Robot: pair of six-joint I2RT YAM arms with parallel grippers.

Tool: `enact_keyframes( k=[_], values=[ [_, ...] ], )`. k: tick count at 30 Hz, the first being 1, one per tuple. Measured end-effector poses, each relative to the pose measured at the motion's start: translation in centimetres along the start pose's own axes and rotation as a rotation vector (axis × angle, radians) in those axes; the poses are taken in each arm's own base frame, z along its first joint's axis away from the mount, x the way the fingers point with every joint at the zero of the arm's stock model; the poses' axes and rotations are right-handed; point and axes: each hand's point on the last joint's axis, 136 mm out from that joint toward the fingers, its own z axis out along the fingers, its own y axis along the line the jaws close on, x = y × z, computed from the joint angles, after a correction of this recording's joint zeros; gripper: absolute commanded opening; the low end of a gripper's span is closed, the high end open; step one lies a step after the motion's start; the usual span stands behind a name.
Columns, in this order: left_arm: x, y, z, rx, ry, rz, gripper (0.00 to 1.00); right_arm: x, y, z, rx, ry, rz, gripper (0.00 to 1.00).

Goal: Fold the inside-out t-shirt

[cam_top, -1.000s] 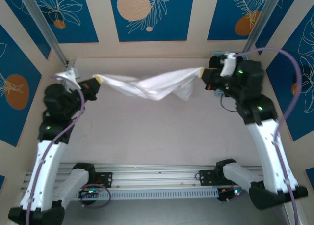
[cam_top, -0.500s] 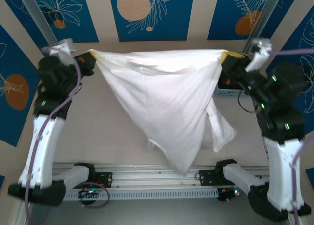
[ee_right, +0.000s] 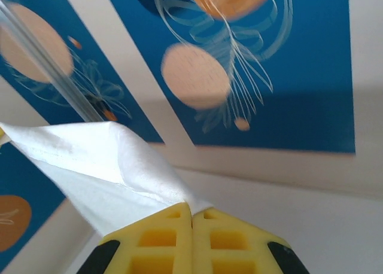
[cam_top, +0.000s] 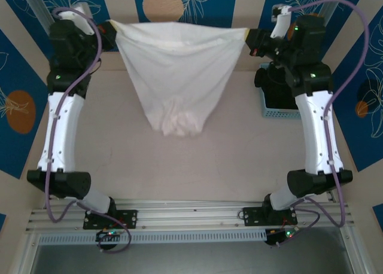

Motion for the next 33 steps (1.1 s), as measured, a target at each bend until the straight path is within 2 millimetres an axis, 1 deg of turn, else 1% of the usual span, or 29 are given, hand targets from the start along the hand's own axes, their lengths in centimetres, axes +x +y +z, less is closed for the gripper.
enact_keyframes(
  k=[2,3,4,6,8,9,10,11,12,14,16,17,18,19,21,22,24,26,27,29,31,33],
  values=[
    [-1.6,-1.7,-2.6,0.033,-0.047,0.015,0.0,-1.5,1.8,-2.4,-0.022,-0.052,-0.027,0.02],
    [-2.0,-2.5,-4.2,0.054,-0.068,0.022,0.0,-1.9,2.6,-3.6,-0.03,-0.074,-0.038,0.02],
    [-2.0,-3.1,-5.7,0.07,-0.081,0.026,0.0,-2.1,3.3,-5.0,-0.037,-0.093,-0.049,0.02],
    [-0.9,-3.5,-8.2,0.089,-0.083,0.028,0.0,-1.5,4.2,-7.0,-0.047,-0.106,-0.059,0.02],
    [1.4,-3.4,-10.7,0.109,-0.07,0.013,0.0,-0.1,4.4,-8.0,-0.052,-0.093,-0.055,0.03],
    [3.7,-2.9,-11.6,0.117,-0.046,0.0,0.0,1.0,4.3,-8.2,-0.055,-0.076,-0.048,0.03],
    [6.5,-2.1,-12.3,0.119,-0.009,-0.02,0.0,2.5,4.0,-8.2,-0.057,-0.047,-0.035,0.02],
    [8.9,-1.4,-13.0,0.117,0.025,-0.037,0.0,3.6,3.7,-8.0,-0.063,-0.018,-0.023,0.03],
    [12.4,-0.4,-13.5,0.113,0.081,-0.057,0.0,5.2,3.2,-7.4,-0.068,0.024,-0.003,0.03],
    [18.8,1.4,-13.7,0.099,0.195,-0.085,0.01,8.1,2.3,-6.0,-0.083,0.103,0.035,0.02],
    [26.3,3.5,-13.7,0.065,0.354,-0.111,0.09,12.0,0.9,-3.9,-0.091,0.211,0.092,0.02],
    [29.3,4.3,-13.9,0.046,0.424,-0.114,0.13,13.7,0.4,-3.1,-0.094,0.258,0.116,0.02],
    [32.8,5.4,-14.1,0.014,0.512,-0.114,0.2,15.6,-0.1,-2.1,-0.099,0.312,0.143,0.02],
    [35.6,6.3,-14.4,-0.017,0.588,-0.102,0.28,17.2,-0.4,-1.3,-0.105,0.359,0.165,0.02],
    [39.1,7.5,-15.0,-0.078,0.694,-0.064,0.37,20.4,-0.8,0.1,-0.114,0.444,0.204,0.01],
    [40.0,7.9,-15.0,-0.099,0.722,-0.037,0.43,21.8,-0.7,0.6,-0.123,0.484,0.218,0.01],
    [40.6,8.2,-14.9,-0.121,0.733,0.024,0.5,24.0,-0.3,1.5,-0.142,0.544,0.237,0.01],
    [40.8,8.0,-14.7,-0.128,0.729,0.094,0.55,25.5,0.2,2.3,-0.158,0.585,0.248,0.01],
    [40.9,7.5,-14.6,-0.117,0.729,0.131,0.57,26.2,0.4,2.8,-0.166,0.603,0.253,0.01],
    [41.5,5.8,-14.4,-0.063,0.731,0.197,0.57,27.0,0.8,3.5,-0.178,0.624,0.262,0.01],
    [42.7,3.0,-13.9,0.025,0.741,0.267,0.56,28.0,1.1,4.3,-0.188,0.645,0.267,0.01],
    [44.4,0.3,-13.3,0.11,0.765,0.318,0.51,28.6,1.0,4.8,-0.188,0.657,0.273,0.01]
  ],
)
